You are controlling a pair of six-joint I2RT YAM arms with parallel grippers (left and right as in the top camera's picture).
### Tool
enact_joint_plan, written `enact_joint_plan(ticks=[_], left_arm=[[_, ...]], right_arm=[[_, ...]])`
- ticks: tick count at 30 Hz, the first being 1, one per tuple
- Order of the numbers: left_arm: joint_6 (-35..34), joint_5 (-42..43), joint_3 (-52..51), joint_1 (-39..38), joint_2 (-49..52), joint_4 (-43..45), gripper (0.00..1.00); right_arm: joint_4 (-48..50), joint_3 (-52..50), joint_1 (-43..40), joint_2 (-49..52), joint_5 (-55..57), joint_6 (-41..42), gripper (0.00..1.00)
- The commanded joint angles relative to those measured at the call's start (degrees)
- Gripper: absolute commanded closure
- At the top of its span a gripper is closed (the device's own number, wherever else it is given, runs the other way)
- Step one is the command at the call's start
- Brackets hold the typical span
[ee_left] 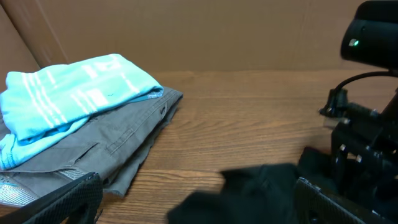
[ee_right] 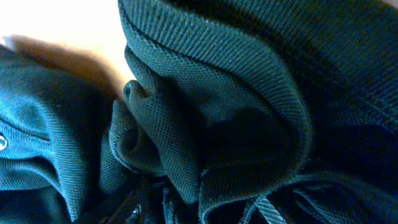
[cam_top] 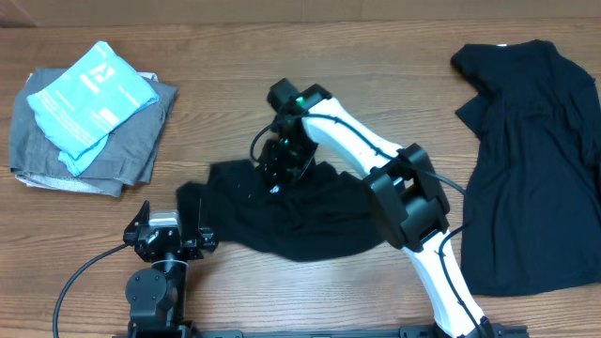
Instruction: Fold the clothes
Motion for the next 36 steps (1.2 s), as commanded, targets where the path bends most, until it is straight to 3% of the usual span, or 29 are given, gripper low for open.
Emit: enact_joint_plan(ticks=[1, 3, 7, 12, 17, 23, 27, 30, 31, 32, 34, 36], left_arm=[[1.1, 0.6, -0.3, 0.1, -0.2, 0.7, 0.0], [0.9, 5.1, -0.2, 0.1, -0.2, 3.1, 0.0], [-1.0, 22.9, 5.2, 0.1, -0.1, 7.8, 0.0], [-2.8, 22.8, 22.7, 0.0, 6.1, -3.7, 0.0], [-1.4, 22.9, 46.1, 0.0, 25.9, -22.0, 0.0], [-0.9, 22.9, 78.8, 0.0, 57.3, -54.5, 0.0], [-2.8, 24.6, 92.8, 0.0, 74.1, -60.1, 0.0], [-2.9, 29.8, 97.2, -0.1, 83.0, -61.9, 0.0], [-2.0, 33.0, 97.4, -0.3, 85.3, -61.7, 0.17], [-0.6, 35.3, 97.4, -0.6, 87.6, -61.7, 0.45], [-0.4, 34.6, 97.4, -2.1, 92.3, -62.9, 0.59], [-0.4, 30.9, 97.3, -4.3, 96.9, -64.6, 0.6]], right_arm=[[0.0, 0.1, 0.2, 0.3, 0.3, 0.1, 0.44], [0.0, 0.8, -0.8, -1.7, 0.3, 0.1, 0.44], [-1.0, 1.6, -3.3, -7.0, 0.3, -1.6, 0.38], [-5.6, 1.6, -6.6, -12.9, 2.0, -3.4, 0.3], [-12.5, 1.6, -10.7, -16.2, 10.6, -3.4, 0.29], [-19.7, 1.5, -16.9, -16.9, 15.5, -5.6, 0.29], [-23.7, 1.4, -21.6, -16.9, 15.4, -8.0, 0.33], [-26.2, 1.4, -24.8, -16.9, 15.4, -8.2, 0.35], [-26.9, 1.4, -25.7, -16.9, 15.4, -9.1, 0.37], [-27.5, 1.4, -26.5, -16.9, 15.4, -10.0, 0.38], [-28.6, 1.3, -27.9, -16.9, 15.4, -11.4, 0.38], [-29.0, 1.0, -28.8, -16.9, 15.4, -12.1, 0.38]])
